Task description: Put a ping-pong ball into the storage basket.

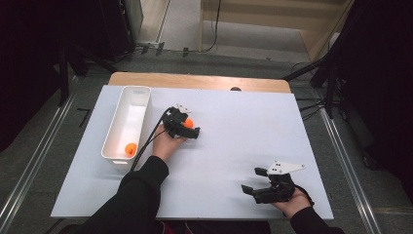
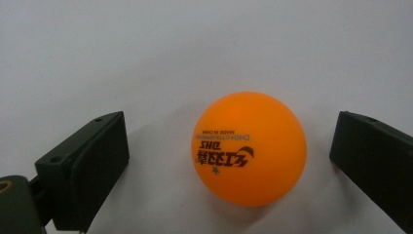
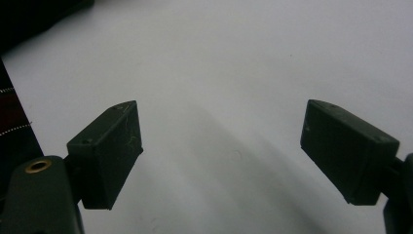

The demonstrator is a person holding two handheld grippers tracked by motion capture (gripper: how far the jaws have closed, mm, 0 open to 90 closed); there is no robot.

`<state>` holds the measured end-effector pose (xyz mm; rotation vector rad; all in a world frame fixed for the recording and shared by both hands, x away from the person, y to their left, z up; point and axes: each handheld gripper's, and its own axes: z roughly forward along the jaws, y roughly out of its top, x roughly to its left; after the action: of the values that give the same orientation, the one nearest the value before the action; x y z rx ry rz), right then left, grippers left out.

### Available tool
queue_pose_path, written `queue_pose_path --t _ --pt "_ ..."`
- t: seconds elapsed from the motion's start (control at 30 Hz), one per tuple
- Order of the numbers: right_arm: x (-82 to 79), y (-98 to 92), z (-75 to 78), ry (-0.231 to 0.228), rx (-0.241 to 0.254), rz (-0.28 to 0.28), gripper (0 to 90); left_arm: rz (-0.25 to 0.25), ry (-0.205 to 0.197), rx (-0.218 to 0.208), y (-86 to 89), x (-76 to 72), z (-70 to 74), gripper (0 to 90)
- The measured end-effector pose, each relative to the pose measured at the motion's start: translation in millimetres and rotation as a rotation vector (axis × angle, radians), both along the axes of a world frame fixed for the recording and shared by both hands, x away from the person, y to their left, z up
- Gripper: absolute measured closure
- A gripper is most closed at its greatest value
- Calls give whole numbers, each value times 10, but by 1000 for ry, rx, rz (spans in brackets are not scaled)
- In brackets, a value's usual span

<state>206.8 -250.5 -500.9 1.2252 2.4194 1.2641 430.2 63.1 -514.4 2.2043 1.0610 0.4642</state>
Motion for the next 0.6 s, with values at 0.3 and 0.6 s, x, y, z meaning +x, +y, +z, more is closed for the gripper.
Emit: queue_pose_path --t 0.3,0.6 --pt "-9 -5 4 10 5 -10 137 9 -23 -16 4 -106 17 153" --pt "-12 8 -4 7 2 -5 137 48 -24 -21 -6 -157 57 365"
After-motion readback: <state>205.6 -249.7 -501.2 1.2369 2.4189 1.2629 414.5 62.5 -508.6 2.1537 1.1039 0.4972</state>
